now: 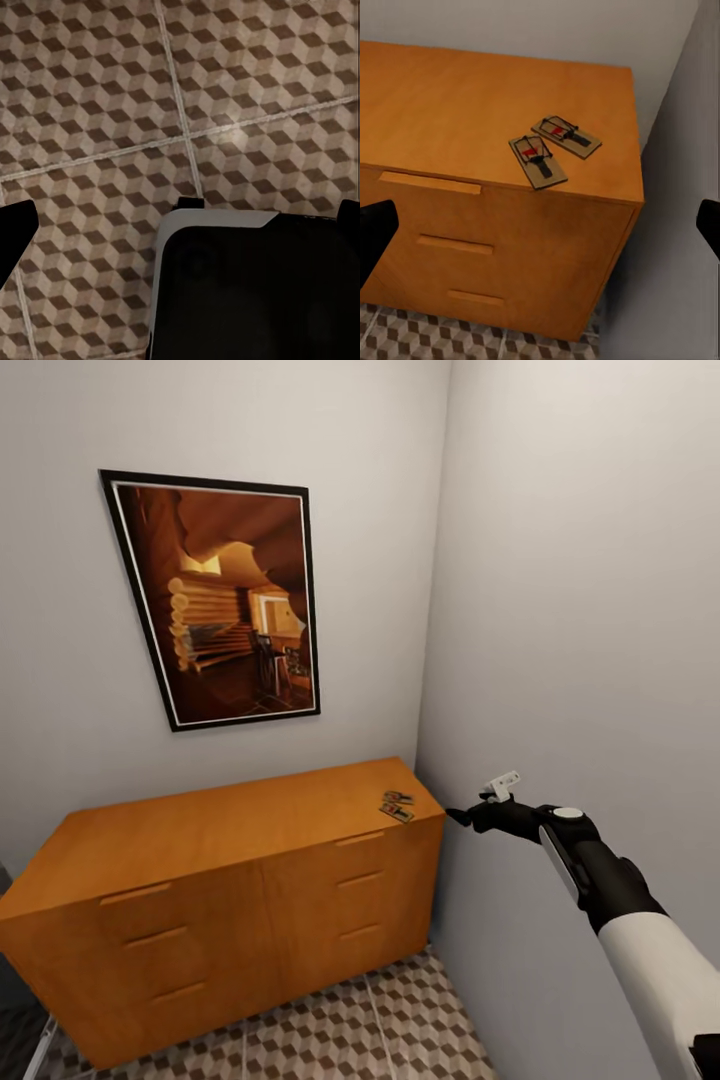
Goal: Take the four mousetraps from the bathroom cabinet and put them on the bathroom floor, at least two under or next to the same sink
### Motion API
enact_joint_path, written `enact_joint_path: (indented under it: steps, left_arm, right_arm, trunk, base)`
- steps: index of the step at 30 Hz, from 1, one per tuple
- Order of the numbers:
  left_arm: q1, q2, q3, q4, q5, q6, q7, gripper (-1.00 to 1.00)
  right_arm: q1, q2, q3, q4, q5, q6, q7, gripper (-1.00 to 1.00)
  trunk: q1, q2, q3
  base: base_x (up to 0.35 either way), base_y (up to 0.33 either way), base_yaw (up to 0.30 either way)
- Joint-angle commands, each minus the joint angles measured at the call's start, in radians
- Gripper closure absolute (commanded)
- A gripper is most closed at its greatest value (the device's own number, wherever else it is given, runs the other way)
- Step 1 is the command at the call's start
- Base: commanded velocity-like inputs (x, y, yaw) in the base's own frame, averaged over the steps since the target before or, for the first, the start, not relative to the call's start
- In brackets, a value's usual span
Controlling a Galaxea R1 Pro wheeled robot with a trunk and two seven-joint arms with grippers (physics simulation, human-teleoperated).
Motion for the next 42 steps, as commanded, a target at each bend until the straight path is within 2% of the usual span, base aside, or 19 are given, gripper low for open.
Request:
enact_joint_path:
  steps: [1, 8, 16, 42]
  left_arm:
    - [-0.002, -0.001, -0.008, 0.005, 0.003, -0.006, 0.003, -1.0]
    - [-0.002, -0.002, -0.008, 0.008, 0.003, -0.007, 0.003, -1.0]
    - [-0.002, -0.002, -0.008, 0.009, 0.003, -0.006, 0.003, -1.0]
    - [-0.002, -0.002, -0.008, 0.01, 0.003, -0.006, 0.003, -1.0]
  right_arm:
    - [-0.001, 0.001, 0.001, 0.009, 0.002, 0.005, 0.003, -1.0]
    - [-0.001, 0.015, 0.001, 0.032, 0.002, 0.005, 0.003, -1.0]
    - [-0.001, 0.02, 0.001, 0.04, 0.002, 0.005, 0.003, -1.0]
    - [-0.001, 0.02, 0.001, 0.041, 0.004, 0.005, 0.001, -1.0]
  trunk:
    - [0.001, -0.002, -0.002]
    - [0.001, -0.002, -0.002]
    - [0.001, -0.002, -0.002]
    - [0.001, -0.002, -0.002]
  base:
    - [0.097, -0.073, 0.0]
    - [0.043, -0.032, 0.0]
    - [0.01, 0.026, 0.0]
    - [0.156, 0.173, 0.0]
